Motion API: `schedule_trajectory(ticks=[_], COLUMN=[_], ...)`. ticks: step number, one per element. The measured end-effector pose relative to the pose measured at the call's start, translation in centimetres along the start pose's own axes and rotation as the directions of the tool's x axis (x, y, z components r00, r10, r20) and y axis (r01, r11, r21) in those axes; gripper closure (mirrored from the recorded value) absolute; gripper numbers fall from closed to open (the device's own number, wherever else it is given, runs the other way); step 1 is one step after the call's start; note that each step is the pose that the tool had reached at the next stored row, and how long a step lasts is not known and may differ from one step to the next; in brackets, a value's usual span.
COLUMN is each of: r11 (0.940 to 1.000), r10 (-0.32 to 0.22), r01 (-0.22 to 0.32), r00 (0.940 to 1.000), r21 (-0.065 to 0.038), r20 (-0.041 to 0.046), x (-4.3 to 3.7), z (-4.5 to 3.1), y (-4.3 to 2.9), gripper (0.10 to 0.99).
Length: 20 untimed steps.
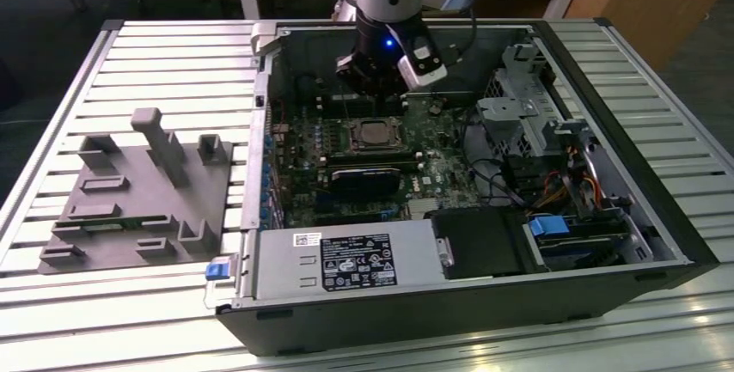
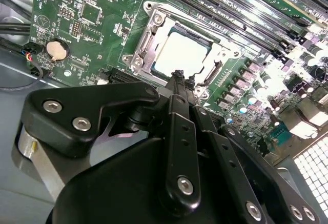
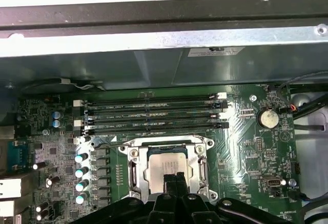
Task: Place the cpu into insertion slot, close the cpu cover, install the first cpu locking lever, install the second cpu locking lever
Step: 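Install the first cpu locking lever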
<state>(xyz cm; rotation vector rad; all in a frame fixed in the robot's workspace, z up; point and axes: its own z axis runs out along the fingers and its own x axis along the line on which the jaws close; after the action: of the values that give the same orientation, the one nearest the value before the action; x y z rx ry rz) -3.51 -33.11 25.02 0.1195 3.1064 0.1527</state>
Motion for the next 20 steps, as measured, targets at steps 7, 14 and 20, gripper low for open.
schedule_trajectory(ticks=[7, 14, 20], r11=[1.0, 1.0, 1.0], r10=[0.0, 0.0, 0.0], r01=[0.0, 0.0, 0.0], r00=[1.0, 1.0, 1.0], r21=[0.0, 0.0, 0.0], r20=[0.0, 0.0, 0.0], x=[0.29, 0.93, 1.46], z=[-0.01, -0.03, -0.05], y=[-0.02, -0.07, -0.11], gripper=[0.984, 0.984, 0.984])
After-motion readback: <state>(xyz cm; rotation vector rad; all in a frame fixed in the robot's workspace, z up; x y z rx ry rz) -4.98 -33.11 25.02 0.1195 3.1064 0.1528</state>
